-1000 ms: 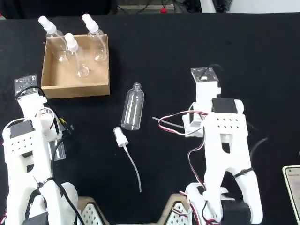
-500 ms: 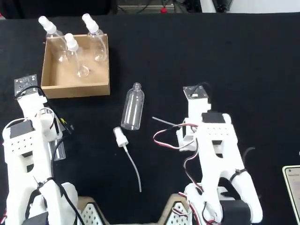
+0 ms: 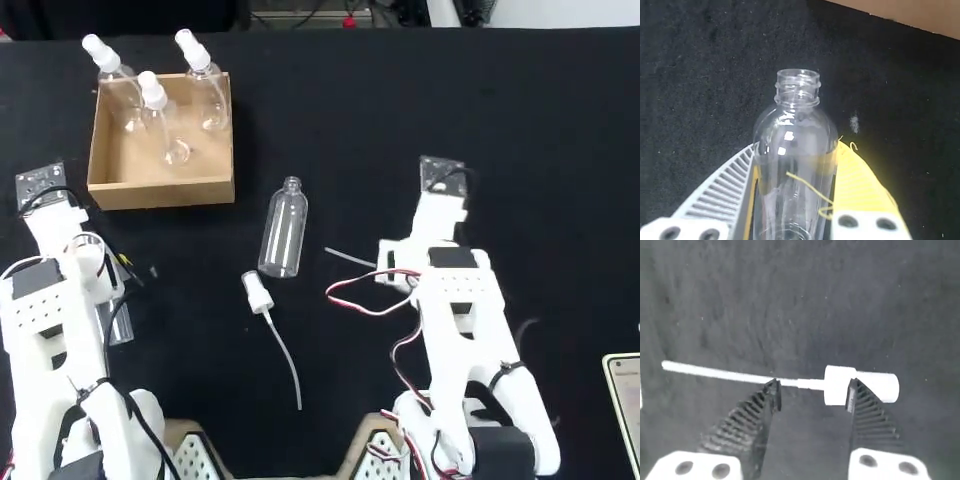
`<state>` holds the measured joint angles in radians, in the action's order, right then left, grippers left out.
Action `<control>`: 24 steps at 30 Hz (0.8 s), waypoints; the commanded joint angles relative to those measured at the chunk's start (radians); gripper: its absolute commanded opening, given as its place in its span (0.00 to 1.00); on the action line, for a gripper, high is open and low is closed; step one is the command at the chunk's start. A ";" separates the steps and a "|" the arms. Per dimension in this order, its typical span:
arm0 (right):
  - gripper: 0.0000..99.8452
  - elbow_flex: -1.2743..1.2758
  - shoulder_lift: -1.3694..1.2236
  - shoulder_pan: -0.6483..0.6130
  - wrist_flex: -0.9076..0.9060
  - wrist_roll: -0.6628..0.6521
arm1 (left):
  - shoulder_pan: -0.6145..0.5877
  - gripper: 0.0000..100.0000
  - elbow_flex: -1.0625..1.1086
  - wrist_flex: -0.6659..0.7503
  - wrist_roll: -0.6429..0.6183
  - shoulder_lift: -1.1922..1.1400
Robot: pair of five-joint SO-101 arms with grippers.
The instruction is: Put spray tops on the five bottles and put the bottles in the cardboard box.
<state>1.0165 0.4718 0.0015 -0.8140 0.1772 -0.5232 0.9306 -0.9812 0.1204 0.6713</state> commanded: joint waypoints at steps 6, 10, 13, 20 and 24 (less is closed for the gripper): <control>0.20 -0.222 0.028 -0.015 -0.255 0.046 | -0.013 0.08 -0.013 0.017 -0.008 0.029; 0.20 -0.214 0.028 -0.012 -0.351 -0.173 | -0.015 0.08 -0.013 0.017 -0.008 0.029; 0.20 -0.140 0.028 -0.011 -0.370 -0.265 | -0.012 0.08 -0.013 0.017 -0.008 0.029; 0.20 0.039 0.028 0.008 -0.198 -0.301 | -0.008 0.08 -0.013 0.015 -0.008 0.029; 0.20 0.062 0.028 0.095 -0.048 -0.230 | -0.008 0.08 -0.013 0.014 -0.008 0.029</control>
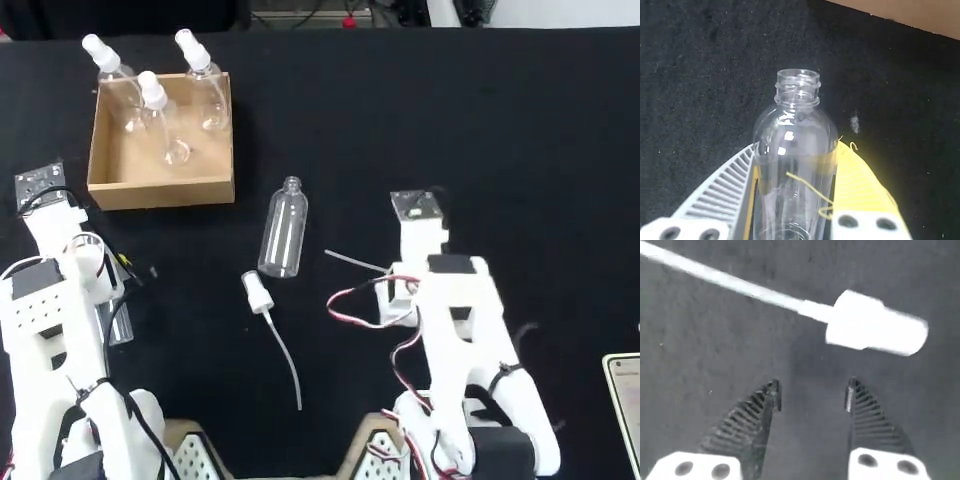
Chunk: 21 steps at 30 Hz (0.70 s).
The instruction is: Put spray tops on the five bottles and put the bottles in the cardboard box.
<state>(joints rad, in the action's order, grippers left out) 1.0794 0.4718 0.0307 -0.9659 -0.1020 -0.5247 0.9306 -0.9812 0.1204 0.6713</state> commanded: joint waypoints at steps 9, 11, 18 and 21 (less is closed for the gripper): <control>0.20 -0.015 0.028 0.089 0.293 0.295 | -0.007 0.08 -0.013 0.017 -0.008 0.029; 0.20 -0.015 0.028 0.089 0.330 0.336 | -0.007 0.08 -0.013 0.017 -0.008 0.029; 0.20 -0.028 0.028 0.089 0.373 0.454 | -0.007 0.08 -0.013 0.015 -0.008 0.029; 0.20 -0.071 0.028 0.089 0.256 0.529 | -0.007 0.08 -0.013 0.015 -0.008 0.029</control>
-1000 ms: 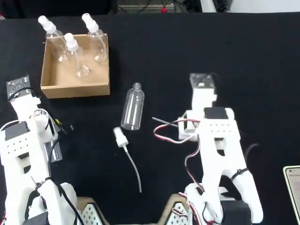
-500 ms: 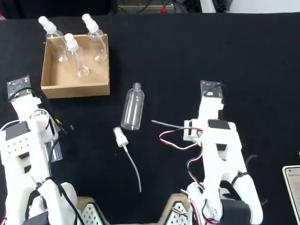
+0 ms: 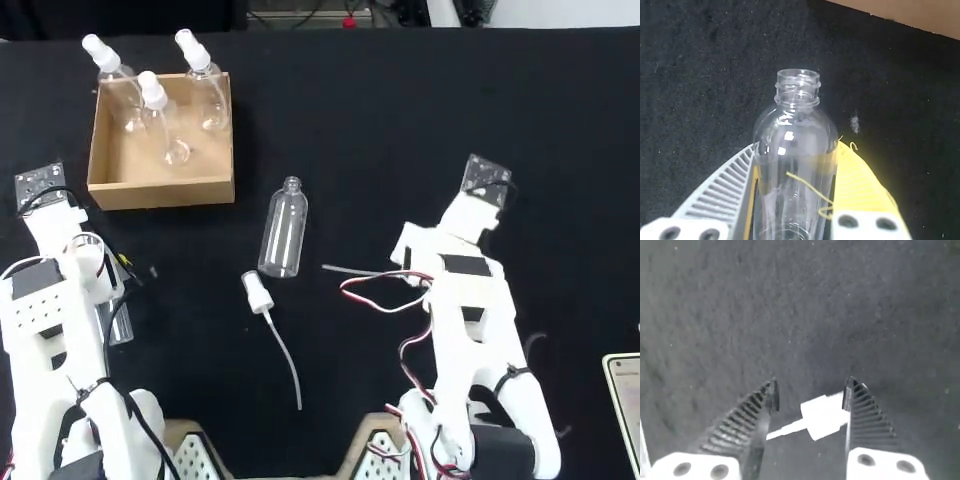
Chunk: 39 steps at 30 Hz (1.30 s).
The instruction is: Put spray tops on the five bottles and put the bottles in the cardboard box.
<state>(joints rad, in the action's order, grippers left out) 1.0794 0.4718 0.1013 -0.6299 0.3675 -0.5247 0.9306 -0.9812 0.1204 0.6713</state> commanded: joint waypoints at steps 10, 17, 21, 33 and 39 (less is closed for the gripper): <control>0.21 -0.257 0.028 -0.008 -0.480 -0.018 | -0.007 0.08 -0.013 0.017 -0.008 0.029; 0.28 -0.240 -0.114 -0.057 -0.385 0.058 | -0.007 0.08 -0.013 0.017 -0.008 0.029; 0.32 -0.311 -0.300 -0.075 -0.396 0.143 | -0.007 0.08 -0.013 0.015 -0.008 0.029; 0.32 -0.601 -0.636 -0.071 -0.551 0.129 | -0.007 0.08 -0.013 0.017 -0.008 0.029; 0.32 -0.604 -0.555 -0.068 -0.546 0.094 | -0.005 0.08 -0.013 0.018 -0.008 0.029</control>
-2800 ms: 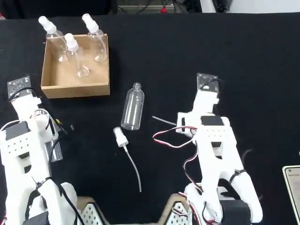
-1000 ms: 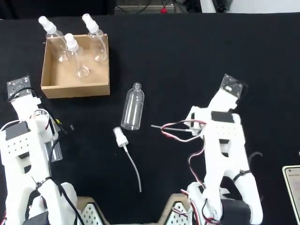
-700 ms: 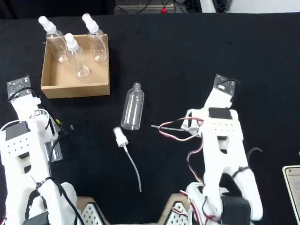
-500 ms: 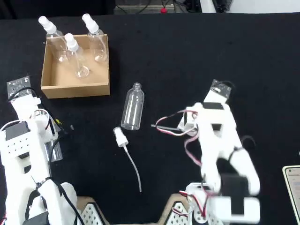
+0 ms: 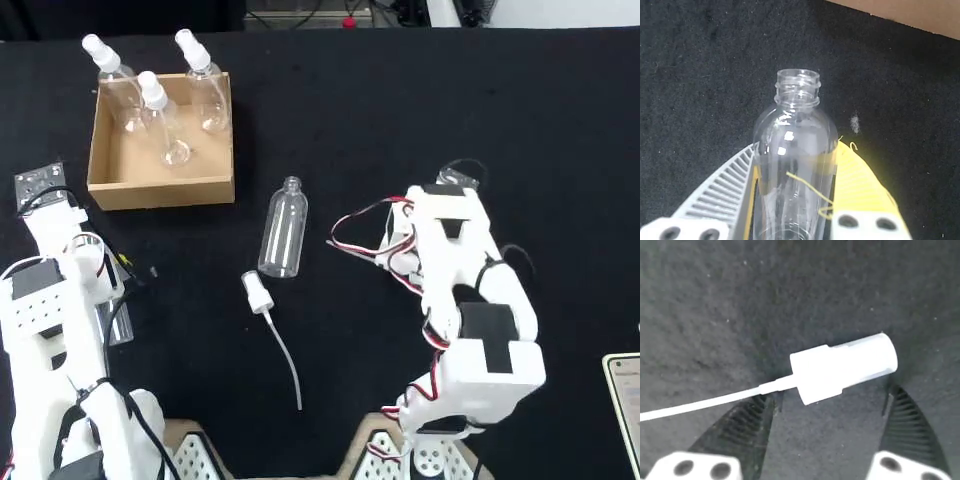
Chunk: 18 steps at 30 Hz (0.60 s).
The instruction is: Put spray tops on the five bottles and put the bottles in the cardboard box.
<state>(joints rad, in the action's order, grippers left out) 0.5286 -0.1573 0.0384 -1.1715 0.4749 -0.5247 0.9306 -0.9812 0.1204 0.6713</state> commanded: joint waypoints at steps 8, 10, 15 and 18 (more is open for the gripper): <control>0.32 -0.058 0.097 -0.003 0.175 -0.143 | -0.008 0.08 -0.013 0.018 -0.008 0.029; 0.32 -0.058 0.097 -0.003 0.215 -0.183 | -0.007 0.08 -0.013 0.018 -0.008 0.029; 0.32 -0.058 0.104 -0.003 0.242 -0.269 | -0.007 0.08 -0.013 0.018 -0.008 0.029; 0.32 -0.091 0.107 -0.002 0.238 -0.313 | -0.007 0.08 -0.013 0.018 -0.008 0.029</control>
<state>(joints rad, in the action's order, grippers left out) 0.5286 -0.1158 0.0399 -0.9475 0.2033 -0.5247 0.9306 -0.9812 0.1204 0.6713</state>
